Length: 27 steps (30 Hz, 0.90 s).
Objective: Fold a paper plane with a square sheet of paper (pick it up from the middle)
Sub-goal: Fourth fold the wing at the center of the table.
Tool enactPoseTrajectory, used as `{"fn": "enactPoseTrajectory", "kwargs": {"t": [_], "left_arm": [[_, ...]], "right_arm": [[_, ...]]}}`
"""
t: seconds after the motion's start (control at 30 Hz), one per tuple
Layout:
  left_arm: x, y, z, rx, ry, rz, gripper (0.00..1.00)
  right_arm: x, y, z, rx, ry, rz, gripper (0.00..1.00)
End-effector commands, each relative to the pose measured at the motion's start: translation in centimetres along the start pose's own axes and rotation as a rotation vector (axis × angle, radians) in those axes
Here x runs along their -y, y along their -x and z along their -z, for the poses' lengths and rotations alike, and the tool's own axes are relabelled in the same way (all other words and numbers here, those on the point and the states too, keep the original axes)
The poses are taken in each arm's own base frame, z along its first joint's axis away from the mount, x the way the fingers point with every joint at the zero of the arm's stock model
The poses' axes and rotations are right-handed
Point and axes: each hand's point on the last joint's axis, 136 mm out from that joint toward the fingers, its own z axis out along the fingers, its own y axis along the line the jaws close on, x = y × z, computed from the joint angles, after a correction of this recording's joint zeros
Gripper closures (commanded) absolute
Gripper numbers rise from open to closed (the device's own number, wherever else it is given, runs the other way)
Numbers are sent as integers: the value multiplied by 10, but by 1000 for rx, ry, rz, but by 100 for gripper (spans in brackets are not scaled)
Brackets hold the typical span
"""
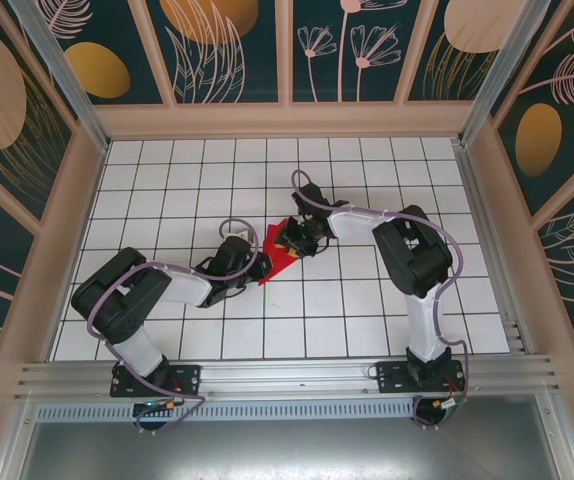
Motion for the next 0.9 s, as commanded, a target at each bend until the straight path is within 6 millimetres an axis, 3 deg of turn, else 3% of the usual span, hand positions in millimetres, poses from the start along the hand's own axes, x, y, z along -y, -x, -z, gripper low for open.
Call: {"fn": "enactPoseTrajectory", "kwargs": {"t": [0.0, 0.33, 0.5, 0.7, 0.87], "left_arm": [[-9, -2, -4, -16, 40, -10, 84], [-10, -5, -5, -44, 48, -23, 85], [-24, -22, -10, -112, 96, -34, 89], [-34, -31, -8, -155, 137, -35, 93], [-39, -35, -6, -180, 169, -44, 95]], "right_arm": [[195, -37, -56, -51, -593, -151, 65], [198, -39, -57, -51, -602, -152, 69], [187, -37, -55, -50, -571, -148, 71], [150, -27, -46, -39, -477, -113, 70], [92, -10, -22, 4, -312, -61, 68]]}}
